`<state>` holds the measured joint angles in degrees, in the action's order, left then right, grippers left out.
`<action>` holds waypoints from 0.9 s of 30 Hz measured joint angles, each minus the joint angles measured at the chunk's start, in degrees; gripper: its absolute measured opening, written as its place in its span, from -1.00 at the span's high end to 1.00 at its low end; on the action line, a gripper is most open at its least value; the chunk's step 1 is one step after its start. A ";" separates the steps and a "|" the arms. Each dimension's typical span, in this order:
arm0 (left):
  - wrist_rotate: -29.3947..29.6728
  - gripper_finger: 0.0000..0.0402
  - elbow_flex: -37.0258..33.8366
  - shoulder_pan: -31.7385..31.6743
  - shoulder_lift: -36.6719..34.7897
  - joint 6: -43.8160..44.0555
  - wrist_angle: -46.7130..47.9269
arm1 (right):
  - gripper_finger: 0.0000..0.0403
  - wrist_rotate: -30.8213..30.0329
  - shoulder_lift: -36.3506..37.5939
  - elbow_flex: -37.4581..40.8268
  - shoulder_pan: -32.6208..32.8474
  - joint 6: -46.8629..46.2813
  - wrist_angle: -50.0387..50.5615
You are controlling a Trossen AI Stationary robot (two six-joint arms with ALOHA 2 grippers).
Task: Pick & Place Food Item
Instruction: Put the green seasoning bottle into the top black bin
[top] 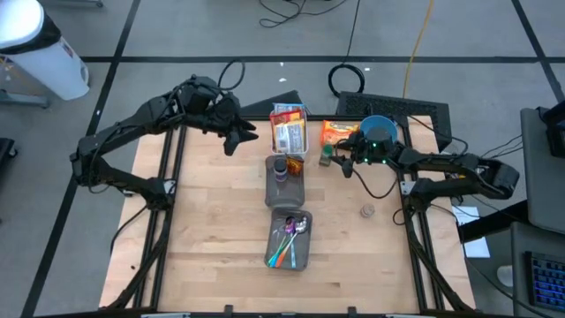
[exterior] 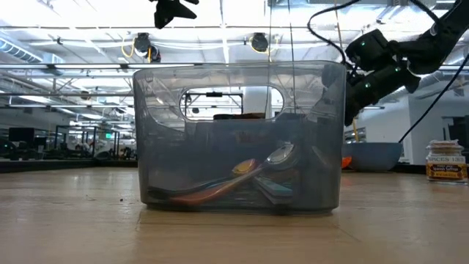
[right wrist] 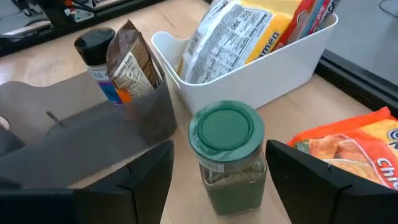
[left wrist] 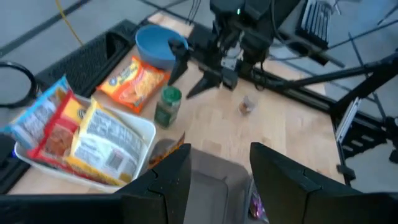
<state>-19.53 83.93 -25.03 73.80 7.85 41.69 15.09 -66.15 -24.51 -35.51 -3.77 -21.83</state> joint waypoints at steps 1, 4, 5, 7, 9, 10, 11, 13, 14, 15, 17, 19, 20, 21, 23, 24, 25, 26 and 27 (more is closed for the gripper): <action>-0.07 0.15 0.01 -0.03 0.19 0.07 -0.46 | -0.25 0.03 -0.66 0.04 0.00 0.00 -0.77; -0.79 0.15 -0.06 -0.12 0.61 0.19 -0.41 | -0.25 0.07 -2.55 0.04 0.00 0.15 -3.29; -0.98 0.15 -0.06 -0.07 0.67 0.21 -0.60 | -0.25 0.04 -3.28 0.04 0.00 0.15 -3.83; -1.67 0.15 0.02 -0.03 0.98 0.61 -1.63 | -0.25 0.04 -4.74 0.04 0.00 0.15 -4.95; -2.01 0.15 0.00 -0.03 1.32 1.41 -1.25 | -0.25 0.06 -6.00 0.04 0.00 0.01 -6.59; -1.99 0.15 -0.03 -0.03 1.57 1.52 -1.29 | -0.25 0.11 -6.72 0.03 0.00 0.00 -7.34; -2.03 0.15 -0.03 0.06 1.81 1.54 -1.43 | -0.25 0.12 -7.43 0.02 0.00 -0.03 -7.88; -2.84 0.15 -0.03 0.18 1.88 1.93 -1.30 | -0.25 0.13 -8.64 0.04 0.00 -0.36 -9.57; -2.97 0.15 -0.03 0.19 1.90 2.33 -1.29 | -0.25 0.13 -9.18 0.02 0.00 -0.81 -10.76; -3.02 0.15 -0.03 0.19 1.96 2.39 -1.37 | -0.25 0.15 -9.55 0.00 0.00 -1.20 -11.63; -3.08 0.15 -0.03 0.30 1.96 2.41 -1.36 | -0.25 0.15 -10.44 0.00 0.00 -1.51 -13.00; -3.06 0.15 -0.03 0.38 1.98 2.66 -1.35 | -0.24 0.13 -10.95 0.00 0.00 -1.53 -13.85; -3.06 0.15 -0.03 0.38 1.98 2.95 -1.35 | -0.23 0.12 -11.14 -0.01 0.00 -1.54 -14.28; -3.07 0.15 -0.03 0.38 1.98 3.22 -1.35 | -0.22 0.12 -11.37 -0.04 0.00 -1.54 -14.45; -3.08 0.15 -0.03 0.38 1.98 3.22 -1.33 | -0.16 0.20 -11.69 -0.07 0.00 -1.53 -14.07; -3.08 0.15 -0.03 0.38 1.98 3.22 -1.33 | -0.12 0.20 -11.69 -0.07 0.00 -1.51 -13.94; -3.08 0.15 -0.03 0.38 1.98 3.22 -1.33 | -0.08 0.21 -11.69 -0.07 0.00 -1.51 -13.94; -3.08 0.15 -0.03 0.38 1.98 3.22 -1.33 | -0.04 0.18 -11.69 -0.07 0.00 -1.51 -13.96; -3.08 0.15 -0.03 0.38 1.98 3.20 -1.33 | -0.01 0.17 -11.69 -0.07 0.00 -1.49 -13.96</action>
<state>-22.61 83.90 -24.64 75.79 11.05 40.36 15.27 -77.84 -24.58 -35.51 -5.27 -35.79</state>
